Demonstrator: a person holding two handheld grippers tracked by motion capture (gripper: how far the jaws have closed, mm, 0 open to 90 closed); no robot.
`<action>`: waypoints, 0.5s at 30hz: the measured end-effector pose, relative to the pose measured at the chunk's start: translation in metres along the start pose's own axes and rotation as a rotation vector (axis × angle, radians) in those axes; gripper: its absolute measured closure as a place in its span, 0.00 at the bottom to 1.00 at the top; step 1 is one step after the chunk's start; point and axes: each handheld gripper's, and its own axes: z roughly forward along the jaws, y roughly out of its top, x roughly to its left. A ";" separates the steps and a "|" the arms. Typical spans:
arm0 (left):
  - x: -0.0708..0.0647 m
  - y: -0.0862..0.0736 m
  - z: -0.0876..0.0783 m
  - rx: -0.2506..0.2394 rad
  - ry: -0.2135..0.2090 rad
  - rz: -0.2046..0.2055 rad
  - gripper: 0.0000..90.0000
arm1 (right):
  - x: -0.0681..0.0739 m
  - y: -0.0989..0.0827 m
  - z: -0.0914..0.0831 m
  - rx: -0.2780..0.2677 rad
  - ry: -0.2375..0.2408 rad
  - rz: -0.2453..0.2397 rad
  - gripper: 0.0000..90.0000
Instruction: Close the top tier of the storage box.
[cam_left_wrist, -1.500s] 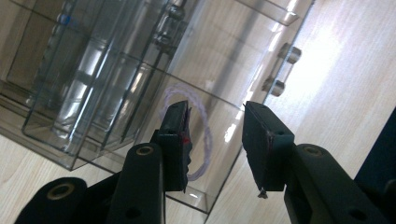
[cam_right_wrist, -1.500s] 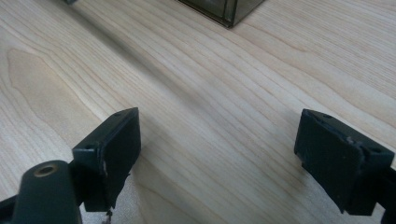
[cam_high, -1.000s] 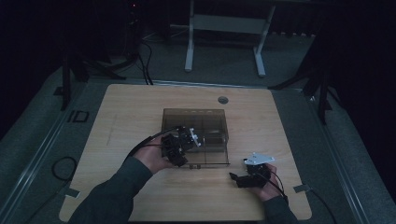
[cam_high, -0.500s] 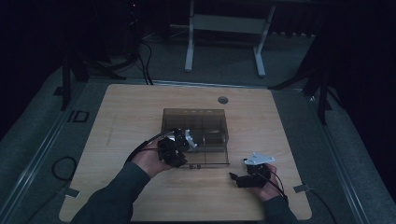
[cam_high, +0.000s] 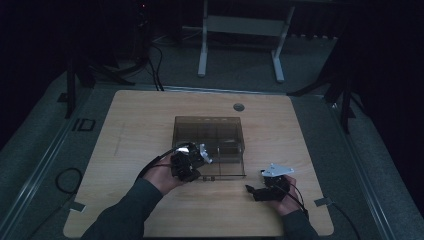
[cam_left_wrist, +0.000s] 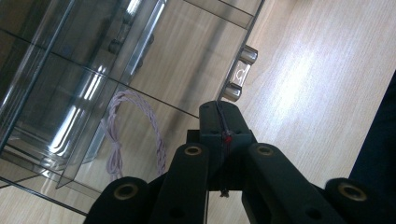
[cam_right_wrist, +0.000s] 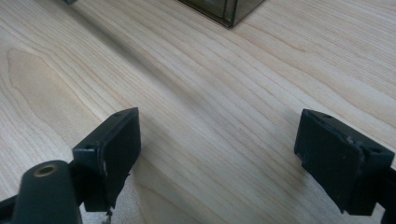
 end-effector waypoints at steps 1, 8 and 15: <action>0.000 0.000 0.000 0.002 0.002 0.003 1.00 | 0.000 0.000 0.000 -0.001 0.000 0.000 0.17; -0.004 -0.002 0.003 -0.012 -0.007 -0.003 1.00 | 0.000 0.000 0.000 0.000 -0.001 0.000 0.17; -0.007 -0.004 0.006 -0.011 -0.002 0.003 1.00 | 0.000 0.000 0.000 0.000 -0.001 -0.002 0.17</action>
